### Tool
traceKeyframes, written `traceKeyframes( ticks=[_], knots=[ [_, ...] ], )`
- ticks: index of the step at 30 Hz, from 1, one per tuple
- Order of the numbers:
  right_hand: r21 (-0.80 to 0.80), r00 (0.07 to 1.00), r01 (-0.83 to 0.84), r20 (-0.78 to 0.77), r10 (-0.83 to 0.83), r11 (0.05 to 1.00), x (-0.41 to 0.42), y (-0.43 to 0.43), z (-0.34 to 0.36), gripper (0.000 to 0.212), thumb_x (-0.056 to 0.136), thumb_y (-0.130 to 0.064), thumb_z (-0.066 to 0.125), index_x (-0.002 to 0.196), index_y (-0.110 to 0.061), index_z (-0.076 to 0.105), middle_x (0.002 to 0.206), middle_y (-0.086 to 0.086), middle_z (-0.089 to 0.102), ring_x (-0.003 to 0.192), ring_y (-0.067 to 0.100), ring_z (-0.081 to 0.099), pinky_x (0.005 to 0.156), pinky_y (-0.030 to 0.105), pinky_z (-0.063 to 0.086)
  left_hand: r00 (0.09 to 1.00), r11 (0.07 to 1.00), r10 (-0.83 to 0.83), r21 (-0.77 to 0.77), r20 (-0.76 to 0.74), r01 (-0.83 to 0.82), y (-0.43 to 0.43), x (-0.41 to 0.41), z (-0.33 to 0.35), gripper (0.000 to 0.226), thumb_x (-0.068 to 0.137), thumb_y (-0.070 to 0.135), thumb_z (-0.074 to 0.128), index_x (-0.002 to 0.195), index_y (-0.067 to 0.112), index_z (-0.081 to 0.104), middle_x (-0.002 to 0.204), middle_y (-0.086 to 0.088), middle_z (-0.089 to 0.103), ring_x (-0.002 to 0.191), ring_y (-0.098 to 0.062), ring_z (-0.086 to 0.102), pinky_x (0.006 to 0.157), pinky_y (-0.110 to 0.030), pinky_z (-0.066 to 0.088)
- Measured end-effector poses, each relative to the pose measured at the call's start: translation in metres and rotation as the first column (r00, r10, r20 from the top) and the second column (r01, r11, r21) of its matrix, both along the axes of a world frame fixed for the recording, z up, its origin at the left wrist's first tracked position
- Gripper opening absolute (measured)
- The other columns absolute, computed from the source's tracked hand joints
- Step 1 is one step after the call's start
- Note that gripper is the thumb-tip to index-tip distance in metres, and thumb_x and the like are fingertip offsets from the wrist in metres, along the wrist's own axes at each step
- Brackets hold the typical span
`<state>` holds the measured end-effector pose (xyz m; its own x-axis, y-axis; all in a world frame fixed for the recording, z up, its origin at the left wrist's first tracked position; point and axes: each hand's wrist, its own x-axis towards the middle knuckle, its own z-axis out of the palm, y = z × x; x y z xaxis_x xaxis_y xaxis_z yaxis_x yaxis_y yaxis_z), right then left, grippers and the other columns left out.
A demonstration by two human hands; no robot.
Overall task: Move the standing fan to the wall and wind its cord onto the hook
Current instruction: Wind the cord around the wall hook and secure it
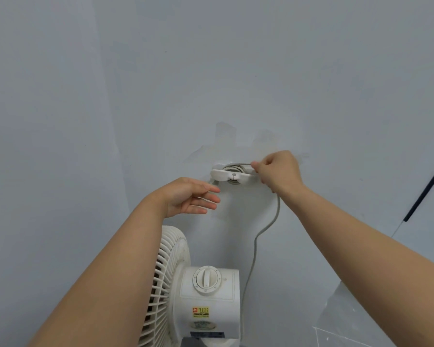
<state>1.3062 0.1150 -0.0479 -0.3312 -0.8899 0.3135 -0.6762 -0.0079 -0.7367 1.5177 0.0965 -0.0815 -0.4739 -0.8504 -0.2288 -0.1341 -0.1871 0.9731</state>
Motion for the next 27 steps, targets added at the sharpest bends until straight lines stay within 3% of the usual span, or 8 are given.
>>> traceKeyframes(
  ticks=[3,7,9,12,16,19,23,27],
  knots=[
    [-0.021,0.994,0.047,-0.099,-0.049,0.999,-0.012,0.001,-0.02,0.042,0.085,-0.026,0.063,0.074,0.014,0.06,0.065,0.032,0.053,0.056,0.021,0.041,0.056,0.029,0.034,1.0,1.0,0.02,0.002,0.021,-0.02,0.0,0.001,-0.002,0.022,0.098,0.014,0.042,0.102,0.011,0.064,0.088,-0.006,0.07,0.068,-0.011,0.071,0.061,-0.021,0.057],
    [-0.058,0.978,0.109,-0.173,-0.118,0.992,-0.013,0.004,-0.039,0.036,0.089,-0.022,0.057,0.072,0.009,0.062,0.069,0.028,0.063,0.06,0.037,0.057,0.058,0.036,0.048,0.996,0.998,0.07,-0.005,0.056,-0.07,-0.002,0.001,-0.005,0.02,0.097,0.015,0.045,0.099,0.013,0.065,0.088,-0.006,0.069,0.066,-0.01,0.069,0.06,-0.021,0.056],
    [-0.02,0.991,0.121,-0.048,-0.122,0.992,-0.012,0.006,-0.049,0.041,0.09,-0.025,0.056,0.066,0.008,0.062,0.062,0.024,0.064,0.053,0.035,0.061,0.057,0.035,0.053,0.994,0.996,0.087,-0.007,0.061,-0.087,-0.003,0.0,-0.005,0.019,0.096,0.016,0.047,0.099,0.013,0.065,0.088,-0.006,0.068,0.065,-0.01,0.069,0.059,-0.021,0.056],
    [0.129,0.957,0.067,0.27,-0.1,0.989,-0.004,0.011,-0.061,0.046,0.092,-0.031,0.055,0.056,-0.002,0.058,0.049,0.011,0.055,0.033,0.02,0.047,0.04,0.022,0.041,0.995,0.997,0.071,-0.009,0.072,-0.07,-0.003,-0.004,-0.005,0.019,0.096,0.016,0.047,0.099,0.013,0.065,0.086,-0.005,0.069,0.064,-0.009,0.069,0.06,-0.021,0.056],
    [0.292,0.746,-0.124,0.658,-0.105,0.948,0.015,0.004,-0.071,0.041,0.099,-0.025,0.044,0.063,-0.007,0.055,0.053,0.006,0.039,0.041,0.015,0.031,0.044,0.022,0.029,0.993,0.997,0.077,-0.015,0.093,-0.076,-0.004,-0.006,-0.006,0.019,0.096,0.016,0.046,0.101,0.012,0.064,0.085,-0.005,0.068,0.065,-0.01,0.068,0.058,-0.02,0.055],
    [0.273,0.545,-0.339,0.837,-0.049,0.9,0.018,0.003,-0.086,0.035,0.102,-0.016,0.032,0.078,-0.011,0.057,0.056,0.001,0.035,0.048,0.012,0.028,0.05,0.023,0.027,0.988,0.991,0.133,-0.024,0.081,-0.131,-0.006,-0.007,-0.006,0.018,0.095,0.015,0.048,0.099,0.011,0.065,0.084,-0.005,0.068,0.068,-0.012,0.067,0.056,-0.019,0.055],
    [0.215,0.37,-0.501,0.929,-0.017,0.839,0.007,0.007,-0.12,0.03,0.1,-0.03,0.04,0.085,-0.011,0.059,0.047,-0.004,0.036,0.041,0.009,0.032,0.055,0.024,0.029,0.982,0.986,0.162,-0.058,0.096,-0.157,-0.009,-0.009,-0.009,0.015,0.093,0.015,0.052,0.092,0.013,0.067,0.088,-0.003,0.069,0.076,-0.013,0.065,0.061,-0.02,0.054],
    [0.173,0.307,-0.56,0.952,0.01,0.811,0.005,0.005,-0.137,0.027,0.1,-0.01,0.031,0.097,-0.01,0.058,0.056,-0.002,0.041,0.052,0.011,0.037,0.059,0.025,0.036,0.975,0.974,0.184,-0.157,0.123,-0.164,-0.012,-0.015,-0.01,0.018,0.093,0.014,0.05,0.097,0.011,0.067,0.091,-0.003,0.07,0.082,-0.011,0.065,0.074,-0.024,0.053]
  ],
)
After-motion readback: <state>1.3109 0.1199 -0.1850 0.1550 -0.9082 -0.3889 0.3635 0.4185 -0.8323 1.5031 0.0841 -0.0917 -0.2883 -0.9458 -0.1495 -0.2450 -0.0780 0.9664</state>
